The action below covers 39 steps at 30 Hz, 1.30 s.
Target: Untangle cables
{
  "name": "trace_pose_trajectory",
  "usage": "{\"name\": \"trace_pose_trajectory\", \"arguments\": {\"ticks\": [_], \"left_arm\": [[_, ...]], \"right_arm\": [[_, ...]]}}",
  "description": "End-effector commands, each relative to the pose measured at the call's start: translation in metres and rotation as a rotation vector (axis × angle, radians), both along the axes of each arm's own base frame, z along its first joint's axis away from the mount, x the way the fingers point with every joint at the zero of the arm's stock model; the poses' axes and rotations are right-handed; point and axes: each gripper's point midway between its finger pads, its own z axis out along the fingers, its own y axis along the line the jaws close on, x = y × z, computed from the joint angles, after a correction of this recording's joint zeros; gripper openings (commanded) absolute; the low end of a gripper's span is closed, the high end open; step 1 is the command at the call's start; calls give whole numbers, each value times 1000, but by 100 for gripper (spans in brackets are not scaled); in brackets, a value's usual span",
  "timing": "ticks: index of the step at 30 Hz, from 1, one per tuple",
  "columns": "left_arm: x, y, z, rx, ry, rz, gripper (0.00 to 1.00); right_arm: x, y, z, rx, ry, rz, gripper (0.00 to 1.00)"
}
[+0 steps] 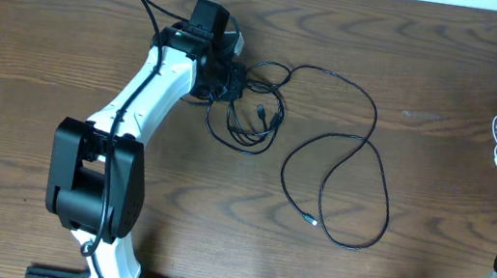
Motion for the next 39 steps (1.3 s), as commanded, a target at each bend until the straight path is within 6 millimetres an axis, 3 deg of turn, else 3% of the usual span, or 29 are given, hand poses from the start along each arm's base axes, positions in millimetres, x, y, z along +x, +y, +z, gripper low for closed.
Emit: {"name": "trace_pose_trajectory", "arguments": {"ticks": [1, 8, 14, 17, 20, 22, 29, 33, 36, 39], "left_arm": [[-1, 1, -8, 13, 9, -13, 8], [-1, 1, -8, 12, 7, -13, 8], [0, 1, -8, 11, 5, -13, 8], [0, -3, -4, -8, 3, -19, 7], [4, -7, 4, -34, -12, -27, 7], [7, -9, 11, -41, -28, -28, 7], [12, -10, 42, -57, -102, -29, 7], [10, -11, 57, -74, -131, -35, 7], [6, -20, 69, -129, -143, -67, 7], [-3, -36, 79, -224, -148, -158, 7]], "right_arm": [[-9, -4, -5, 3, 17, -44, 99], [13, 37, -7, 220, -97, 28, 99], [34, 103, -4, 489, -204, 188, 95], [35, 136, -6, 583, -216, 279, 77], [35, 166, -9, 646, -211, 361, 51], [35, 186, -10, 677, -210, 424, 45], [37, 244, -11, 699, -172, 584, 54], [39, 274, -10, 697, -166, 666, 53], [43, 298, -8, 697, -175, 733, 53], [46, 320, -4, 716, -204, 795, 59]]}}
